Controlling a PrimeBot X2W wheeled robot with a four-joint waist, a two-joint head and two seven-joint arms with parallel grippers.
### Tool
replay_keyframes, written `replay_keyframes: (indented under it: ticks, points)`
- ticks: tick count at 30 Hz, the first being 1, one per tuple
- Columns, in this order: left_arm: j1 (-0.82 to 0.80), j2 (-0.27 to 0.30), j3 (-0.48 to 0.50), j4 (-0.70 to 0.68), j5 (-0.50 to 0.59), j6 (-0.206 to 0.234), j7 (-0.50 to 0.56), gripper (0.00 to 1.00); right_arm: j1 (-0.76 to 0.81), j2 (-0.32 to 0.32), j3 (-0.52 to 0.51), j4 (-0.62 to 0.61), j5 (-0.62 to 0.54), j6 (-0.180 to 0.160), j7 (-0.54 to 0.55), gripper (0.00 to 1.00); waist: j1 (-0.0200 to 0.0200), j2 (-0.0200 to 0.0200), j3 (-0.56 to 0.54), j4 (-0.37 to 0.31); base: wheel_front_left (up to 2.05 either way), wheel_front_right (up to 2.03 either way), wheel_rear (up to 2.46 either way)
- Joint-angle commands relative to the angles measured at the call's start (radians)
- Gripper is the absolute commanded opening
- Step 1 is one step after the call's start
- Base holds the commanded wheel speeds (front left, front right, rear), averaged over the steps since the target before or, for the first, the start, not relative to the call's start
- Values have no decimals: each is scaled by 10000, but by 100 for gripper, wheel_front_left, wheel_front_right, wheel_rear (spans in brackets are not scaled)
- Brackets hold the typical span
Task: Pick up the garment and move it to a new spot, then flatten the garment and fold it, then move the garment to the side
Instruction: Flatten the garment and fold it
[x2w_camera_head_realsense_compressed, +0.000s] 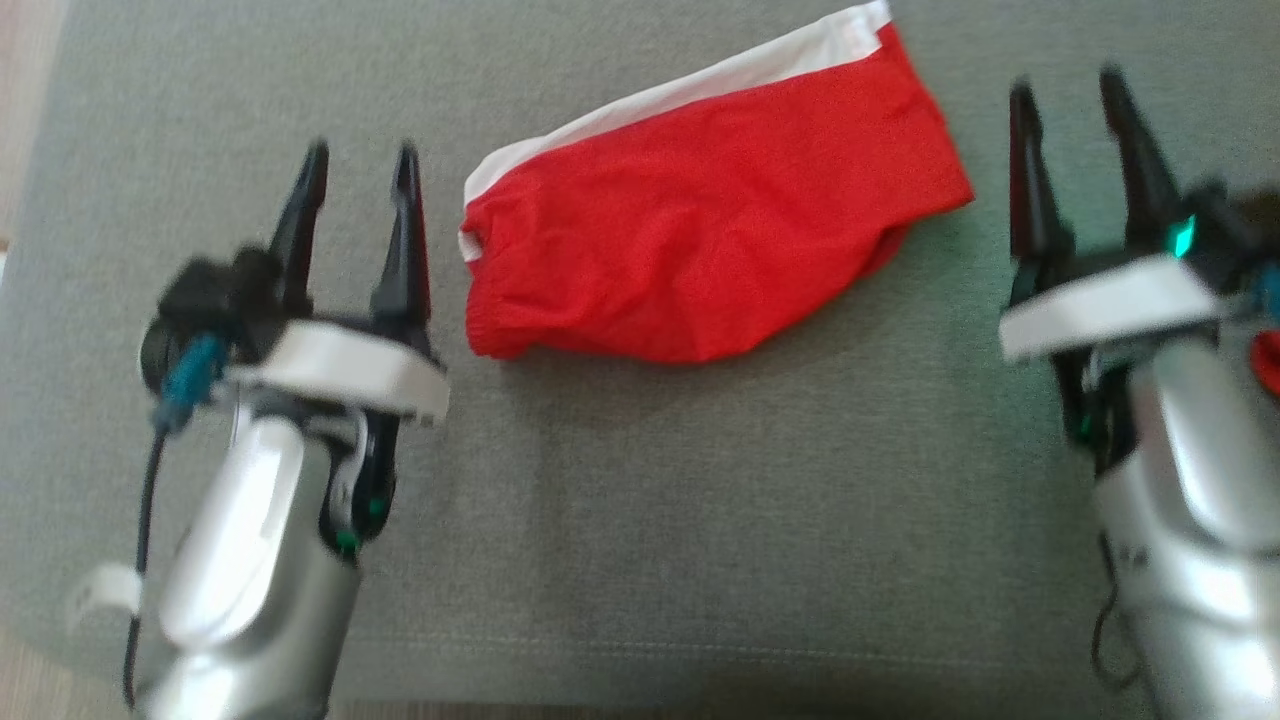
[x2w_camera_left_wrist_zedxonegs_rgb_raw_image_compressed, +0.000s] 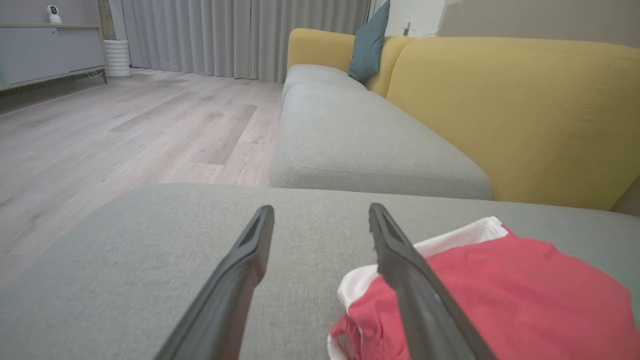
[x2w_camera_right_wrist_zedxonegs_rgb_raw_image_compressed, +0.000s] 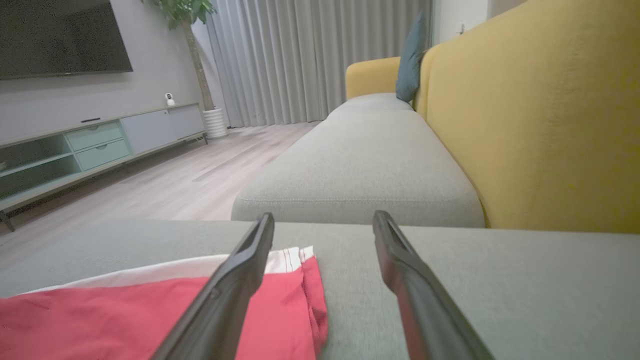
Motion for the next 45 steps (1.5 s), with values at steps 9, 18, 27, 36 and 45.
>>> replay_keyframes:
  ticks: [9, 18, 27, 36, 45]
  points:
    - [1645, 528, 688, -1113, 715, 302, -119, 100, 2893, 841, -624, -2882, -781, 65, 1036, 100, 1, 0, -885, -668, 0, 0, 0]
    - [2438, 485, 746, -1310, 1008, 332, -119, 100, 4265, 1087, -966, -4273, -1045, 65, 1843, 100, 1, 0, -1144, -834, 0, 0, 0]
    - [2589, 388, 954, -1302, 1075, 304, -120, 100, 4520, 1213, -1105, -4761, -1047, 65, 2190, 100, 1, 0, -1184, -855, 0, 0, 0]
    - [2443, 239, 994, -1328, 1210, 195, -120, 100, 4427, 1180, -1264, -4838, -1125, 65, 2448, 100, 1, 0, -1027, -674, 0, 0, 0]
    - [1802, -113, 922, -1428, 1376, -2, -120, 100, 2564, 930, -1146, -3493, -1187, 65, 3177, 100, 1, 0, -83, 66, 0, 0, 0]
